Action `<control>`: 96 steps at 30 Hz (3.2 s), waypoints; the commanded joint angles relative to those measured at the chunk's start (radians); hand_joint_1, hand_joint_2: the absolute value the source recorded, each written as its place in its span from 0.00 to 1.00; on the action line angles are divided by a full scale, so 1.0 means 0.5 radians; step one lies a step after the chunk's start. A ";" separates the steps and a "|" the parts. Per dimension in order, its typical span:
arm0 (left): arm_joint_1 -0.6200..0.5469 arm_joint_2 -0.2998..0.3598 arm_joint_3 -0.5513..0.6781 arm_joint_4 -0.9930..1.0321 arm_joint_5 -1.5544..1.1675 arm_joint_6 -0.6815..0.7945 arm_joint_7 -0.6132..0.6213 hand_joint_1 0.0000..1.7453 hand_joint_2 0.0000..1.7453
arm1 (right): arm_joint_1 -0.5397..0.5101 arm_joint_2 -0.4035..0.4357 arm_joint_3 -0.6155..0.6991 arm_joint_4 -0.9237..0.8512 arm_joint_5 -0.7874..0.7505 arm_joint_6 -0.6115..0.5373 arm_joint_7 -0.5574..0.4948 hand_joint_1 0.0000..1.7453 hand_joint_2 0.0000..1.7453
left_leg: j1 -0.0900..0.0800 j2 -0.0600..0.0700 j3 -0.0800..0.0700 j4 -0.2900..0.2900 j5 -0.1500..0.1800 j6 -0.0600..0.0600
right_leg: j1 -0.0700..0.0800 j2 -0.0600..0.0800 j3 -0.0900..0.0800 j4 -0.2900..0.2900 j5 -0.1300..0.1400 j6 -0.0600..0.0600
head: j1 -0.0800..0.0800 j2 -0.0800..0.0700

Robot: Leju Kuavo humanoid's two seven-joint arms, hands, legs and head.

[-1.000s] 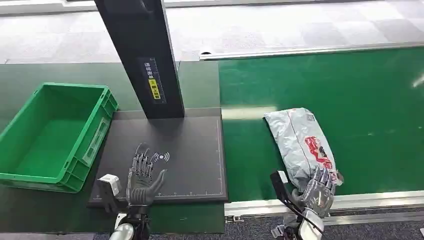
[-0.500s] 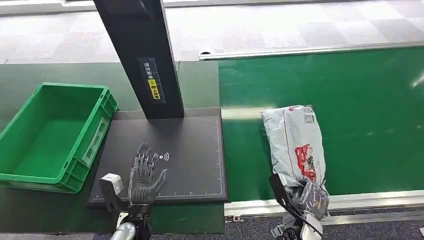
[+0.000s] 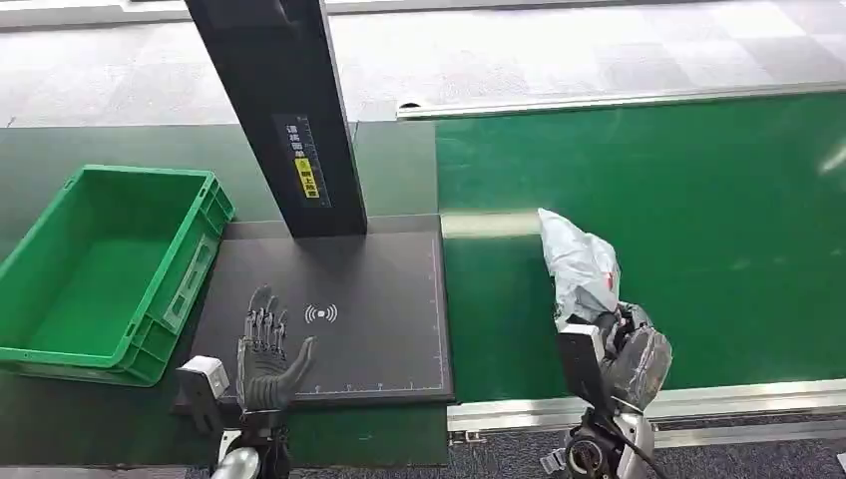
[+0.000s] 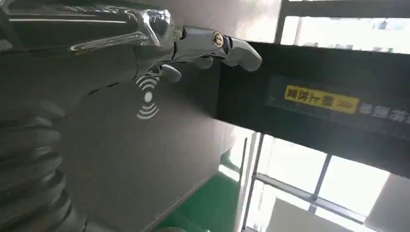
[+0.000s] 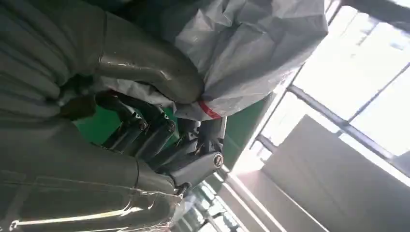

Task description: Moved the parcel from conveyor to table for the left to box.

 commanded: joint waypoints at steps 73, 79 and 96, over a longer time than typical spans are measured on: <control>-0.663 0.134 -0.699 0.484 -1.869 0.431 0.442 0.00 1.00 | -0.279 -0.121 0.540 -0.217 -1.519 1.112 -0.186 0.00 1.00 | 0.001 -0.021 0.000 -0.003 0.009 0.000 | 0.002 -0.024 0.007 -0.007 0.000 -0.004 | 0.000 0.000; -0.768 0.132 -0.678 0.676 -2.038 0.457 0.560 0.00 1.00 | -0.270 -0.110 0.482 -0.211 -1.469 1.087 -0.219 0.00 1.00 | 0.002 -0.004 -0.001 -0.001 0.005 -0.001 | 0.002 -0.007 0.000 -0.003 0.003 -0.004 | 0.000 0.000; -1.435 0.064 -0.731 1.966 -2.676 0.736 1.041 0.00 1.00 | -0.176 -0.169 0.503 -0.276 -1.381 1.163 -0.423 0.00 1.00 | 0.003 -0.003 0.001 0.001 0.005 -0.001 | 0.003 -0.006 0.002 -0.002 0.004 -0.004 | 0.000 0.000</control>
